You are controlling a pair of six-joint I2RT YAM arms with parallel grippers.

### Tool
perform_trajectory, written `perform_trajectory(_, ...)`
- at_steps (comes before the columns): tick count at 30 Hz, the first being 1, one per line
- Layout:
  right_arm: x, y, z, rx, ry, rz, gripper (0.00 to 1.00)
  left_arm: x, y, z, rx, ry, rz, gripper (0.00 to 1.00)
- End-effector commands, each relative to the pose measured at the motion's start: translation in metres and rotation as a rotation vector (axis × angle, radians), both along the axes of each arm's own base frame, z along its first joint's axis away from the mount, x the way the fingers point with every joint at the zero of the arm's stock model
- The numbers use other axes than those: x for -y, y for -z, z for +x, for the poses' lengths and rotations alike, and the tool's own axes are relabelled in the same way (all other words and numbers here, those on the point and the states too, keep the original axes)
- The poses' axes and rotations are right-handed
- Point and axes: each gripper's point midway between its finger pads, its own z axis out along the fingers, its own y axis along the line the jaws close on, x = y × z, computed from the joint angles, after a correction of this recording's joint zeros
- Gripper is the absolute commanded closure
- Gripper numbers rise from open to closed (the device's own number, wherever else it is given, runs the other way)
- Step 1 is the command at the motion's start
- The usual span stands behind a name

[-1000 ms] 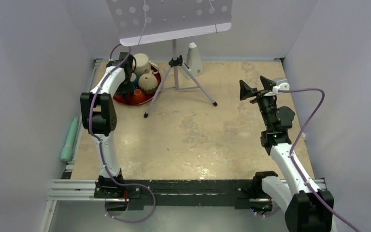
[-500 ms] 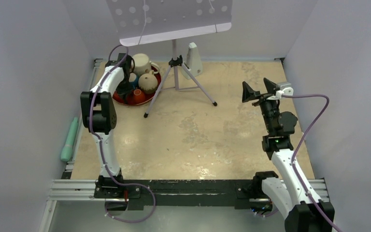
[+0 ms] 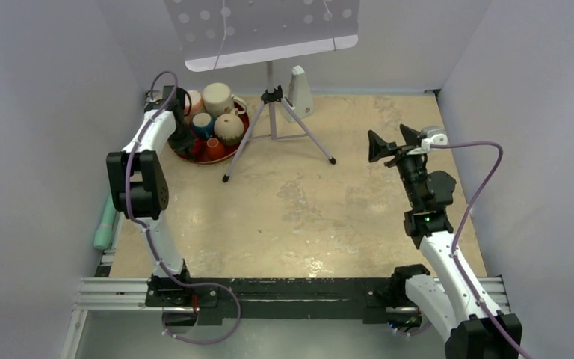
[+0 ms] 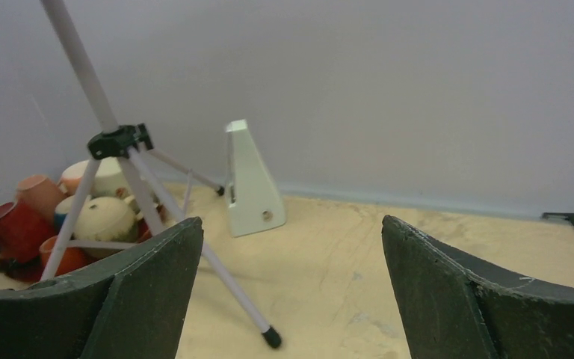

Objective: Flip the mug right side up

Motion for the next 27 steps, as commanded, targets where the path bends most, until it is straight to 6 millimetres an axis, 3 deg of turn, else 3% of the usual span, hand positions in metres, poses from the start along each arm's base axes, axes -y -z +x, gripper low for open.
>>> perform_trajectory(1, -0.037, -0.016, 0.000, 0.004, -0.110, 0.019, 0.06, -0.004, -0.045, -0.015, 0.106, 0.026, -0.029, 1.00)
perform_trajectory(4, -0.062, -0.013, 0.002, -0.012, -0.170, 0.007, 0.06, -0.011, -0.055, -0.014, 0.148, 0.027, -0.017, 1.00)
perform_trajectory(10, -0.085, -0.008, 0.004, -0.041, -0.254, 0.016, 0.06, 0.001, -0.043, -0.017, 0.143, 0.073, -0.082, 1.00)
perform_trajectory(15, -0.092, -0.004, 0.005, -0.058, -0.280, -0.001, 0.06, 0.014, -0.025, -0.020, 0.093, 0.105, -0.160, 1.00)
perform_trajectory(22, -0.097, -0.003, 0.002, -0.073, -0.296, -0.003, 0.06, 0.015, -0.031, -0.021, 0.115, 0.090, -0.167, 1.00)
perform_trajectory(27, -0.096, 0.002, -0.001, -0.089, -0.289, 0.022, 0.06, 0.011, -0.001, -0.024, 0.009, 0.098, -0.157, 1.00)
